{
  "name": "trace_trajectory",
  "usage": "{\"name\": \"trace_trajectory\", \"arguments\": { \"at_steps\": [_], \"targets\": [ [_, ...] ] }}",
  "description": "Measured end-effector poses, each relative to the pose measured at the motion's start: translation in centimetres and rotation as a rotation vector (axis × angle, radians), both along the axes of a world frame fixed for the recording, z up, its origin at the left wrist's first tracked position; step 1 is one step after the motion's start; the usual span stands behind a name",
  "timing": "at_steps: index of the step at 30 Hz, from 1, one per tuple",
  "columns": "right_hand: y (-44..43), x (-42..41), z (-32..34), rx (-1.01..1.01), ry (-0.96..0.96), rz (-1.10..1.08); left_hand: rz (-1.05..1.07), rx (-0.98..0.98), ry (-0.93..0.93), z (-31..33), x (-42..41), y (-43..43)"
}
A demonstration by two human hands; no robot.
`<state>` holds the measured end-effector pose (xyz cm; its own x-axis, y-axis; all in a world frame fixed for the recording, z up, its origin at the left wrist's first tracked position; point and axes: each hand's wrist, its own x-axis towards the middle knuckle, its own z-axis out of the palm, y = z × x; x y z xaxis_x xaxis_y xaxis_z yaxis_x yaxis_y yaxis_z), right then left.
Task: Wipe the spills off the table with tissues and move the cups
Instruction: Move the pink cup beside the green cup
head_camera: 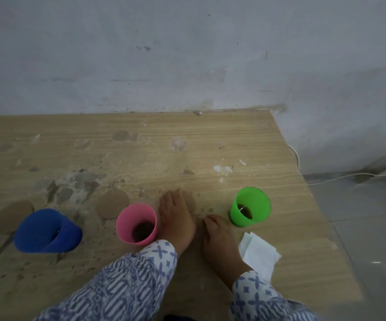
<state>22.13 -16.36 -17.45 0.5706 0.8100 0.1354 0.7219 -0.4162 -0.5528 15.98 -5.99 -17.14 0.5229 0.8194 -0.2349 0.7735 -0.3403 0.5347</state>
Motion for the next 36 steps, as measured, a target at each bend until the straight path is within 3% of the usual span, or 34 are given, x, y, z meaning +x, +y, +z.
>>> {"name": "trace_trajectory", "arguments": {
  "at_steps": [8, 17, 23, 32, 36],
  "targets": [
    [-0.3, 0.2, 0.1, 0.0, 0.049, 0.004, 0.007, -0.004, -0.055, 0.9, -0.2, -0.2],
    [-2.2, -0.5, 0.4, 0.01, 0.131, -0.06, -0.198, 0.009, -0.083, 0.7, -0.9, -1.9],
    [-3.5, -1.0, 1.0, 0.069, 0.125, -0.111, -0.277, 0.097, -0.065, 0.2, -0.2, -2.9],
    [-4.5, -0.7, 1.0, 0.016, 0.073, -0.144, -0.302, 0.059, -0.013, 0.0, 0.4, -3.1],
    [-4.9, -0.6, 2.0, 0.082, 0.075, -0.204, -0.31, 0.012, -0.013, 0.5, -0.1, -3.1]
  ]
}}
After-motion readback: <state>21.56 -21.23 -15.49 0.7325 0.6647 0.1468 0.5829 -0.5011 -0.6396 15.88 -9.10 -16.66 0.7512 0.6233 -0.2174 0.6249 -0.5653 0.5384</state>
